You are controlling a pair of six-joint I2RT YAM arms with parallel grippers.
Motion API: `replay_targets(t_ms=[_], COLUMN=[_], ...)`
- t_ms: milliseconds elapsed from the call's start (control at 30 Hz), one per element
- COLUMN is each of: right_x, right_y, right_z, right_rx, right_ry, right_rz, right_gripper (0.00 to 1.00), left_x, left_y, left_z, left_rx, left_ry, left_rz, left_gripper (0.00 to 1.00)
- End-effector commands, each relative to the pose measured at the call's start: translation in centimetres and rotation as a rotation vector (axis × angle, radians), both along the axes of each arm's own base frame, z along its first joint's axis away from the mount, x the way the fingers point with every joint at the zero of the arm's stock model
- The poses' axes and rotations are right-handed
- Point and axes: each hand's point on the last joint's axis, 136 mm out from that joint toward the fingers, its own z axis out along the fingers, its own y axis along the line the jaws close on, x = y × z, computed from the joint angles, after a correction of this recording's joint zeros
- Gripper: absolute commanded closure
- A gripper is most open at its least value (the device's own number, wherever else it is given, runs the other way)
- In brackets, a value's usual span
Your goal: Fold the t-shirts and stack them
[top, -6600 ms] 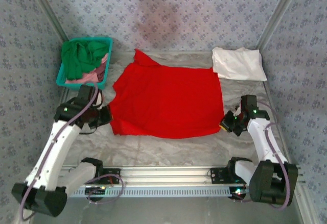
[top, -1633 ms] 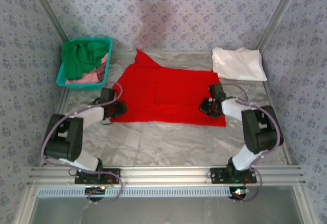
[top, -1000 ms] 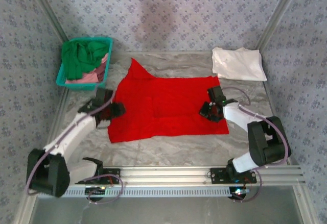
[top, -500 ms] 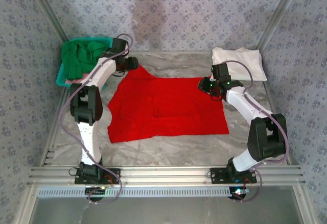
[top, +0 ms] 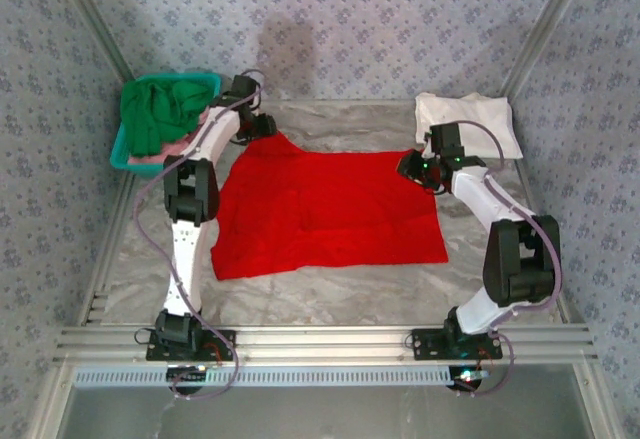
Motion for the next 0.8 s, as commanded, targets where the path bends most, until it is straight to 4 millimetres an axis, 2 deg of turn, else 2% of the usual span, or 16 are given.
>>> replay_targets(t_ms=[0,267,400,467,667,767], right_x=[0.4,1.5,1.8,1.8,2.2,2.9], right_y=[0.2,-0.1,-0.3,-0.4,-1.3,-2.0], right_z=[-0.1,0.2,0.7,0.7,-0.3,-1.0], right_rx=[0.017,0.042,0.042,0.042,0.041,0.043], right_ry=[-0.012,-0.026,-0.04,-0.037,-0.016,0.012], right_rz=[0.022,0.021,0.019,0.018,-0.006,-0.022], right_gripper=[0.66,0.65,0.65,0.65,0.65,0.64], left_x=[-0.6,-0.5,-0.4,-0.4,-0.1,0.3], left_y=[-0.3,-1.0,-1.5,-1.7,-2.2,-2.3], left_z=[-0.9,-2.8,-3.3,-3.3,-1.4,0.3], left_rx=[0.011,-0.001,-0.012,-0.017,-0.001,0.016], left_ry=[0.049,0.074,0.078,0.078,0.044,0.013], left_rz=[-0.003,-0.012,-0.013,-0.016,-0.026,-0.027], left_gripper=[0.41,0.46,0.57,0.72,0.89,0.91])
